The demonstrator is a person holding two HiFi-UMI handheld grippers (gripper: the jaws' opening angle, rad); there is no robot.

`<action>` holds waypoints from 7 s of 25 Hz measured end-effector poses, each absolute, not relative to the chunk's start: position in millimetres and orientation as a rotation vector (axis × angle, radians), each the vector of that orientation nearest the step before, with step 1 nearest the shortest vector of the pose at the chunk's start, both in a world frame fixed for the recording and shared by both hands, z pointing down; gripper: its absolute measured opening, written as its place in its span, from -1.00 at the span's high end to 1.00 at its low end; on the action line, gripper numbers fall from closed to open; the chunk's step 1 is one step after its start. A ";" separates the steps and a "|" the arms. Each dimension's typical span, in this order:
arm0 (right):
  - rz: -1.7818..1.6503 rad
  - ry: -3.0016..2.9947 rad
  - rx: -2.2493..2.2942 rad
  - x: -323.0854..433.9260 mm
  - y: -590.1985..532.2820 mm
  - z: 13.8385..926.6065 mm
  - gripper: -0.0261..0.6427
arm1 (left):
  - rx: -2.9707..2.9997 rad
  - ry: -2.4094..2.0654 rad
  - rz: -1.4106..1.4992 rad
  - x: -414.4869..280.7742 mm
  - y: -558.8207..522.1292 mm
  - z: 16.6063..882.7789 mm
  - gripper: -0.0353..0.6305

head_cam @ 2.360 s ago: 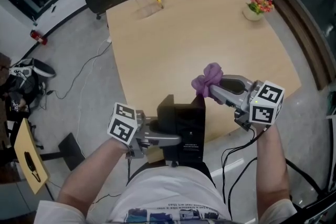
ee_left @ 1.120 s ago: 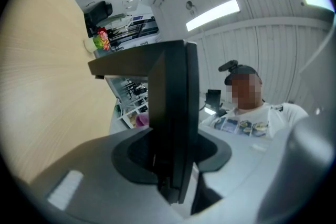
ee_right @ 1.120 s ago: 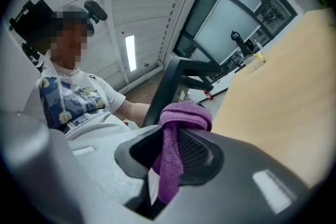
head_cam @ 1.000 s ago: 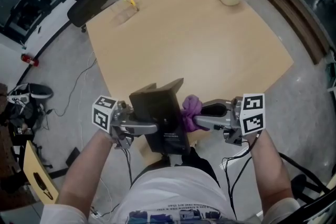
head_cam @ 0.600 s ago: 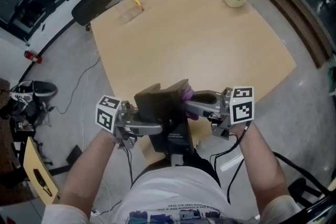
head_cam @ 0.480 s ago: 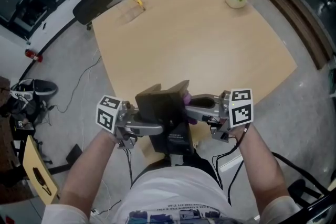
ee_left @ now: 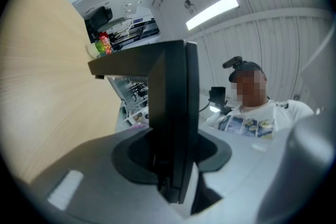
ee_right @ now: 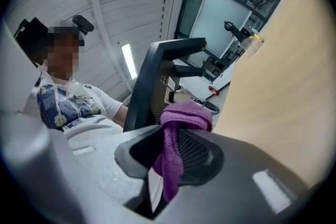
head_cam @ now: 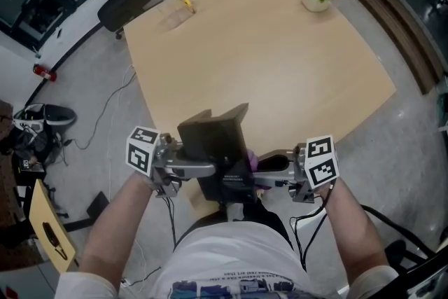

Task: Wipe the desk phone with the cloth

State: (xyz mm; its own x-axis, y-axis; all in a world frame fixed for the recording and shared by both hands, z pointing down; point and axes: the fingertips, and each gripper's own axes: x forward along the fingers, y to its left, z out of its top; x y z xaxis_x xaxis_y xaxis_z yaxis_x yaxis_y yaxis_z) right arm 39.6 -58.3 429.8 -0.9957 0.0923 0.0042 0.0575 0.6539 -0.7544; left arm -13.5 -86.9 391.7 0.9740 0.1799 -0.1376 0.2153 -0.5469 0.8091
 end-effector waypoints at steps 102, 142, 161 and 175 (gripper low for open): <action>1.132 -2.841 0.338 74.4 -127.6 420.1 0.65 | 2.026 0.102 0.109 -3.2 -128.4 479.5 0.35; 1.234 -2.623 0.343 121.7 -11.3 468.3 0.65 | 1.976 0.152 0.451 10.5 -176.7 585.0 0.35; 1.212 -2.699 0.309 108.4 -33.0 461.7 0.65 | 1.959 0.070 0.674 6.6 -183.9 598.0 0.10; 1.057 -2.714 0.434 80.8 -44.2 460.4 0.65 | 2.048 -0.048 0.662 -16.0 -180.8 574.3 -0.07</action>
State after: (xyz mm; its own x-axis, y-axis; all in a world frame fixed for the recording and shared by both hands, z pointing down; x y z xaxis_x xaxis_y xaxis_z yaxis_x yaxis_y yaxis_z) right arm 80.8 -44.2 460.4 -0.9376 -0.1987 0.2854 -0.3394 0.7015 -0.6266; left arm -16.0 -180.8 574.3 0.8529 0.2237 0.4717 -0.2895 -0.5493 0.7839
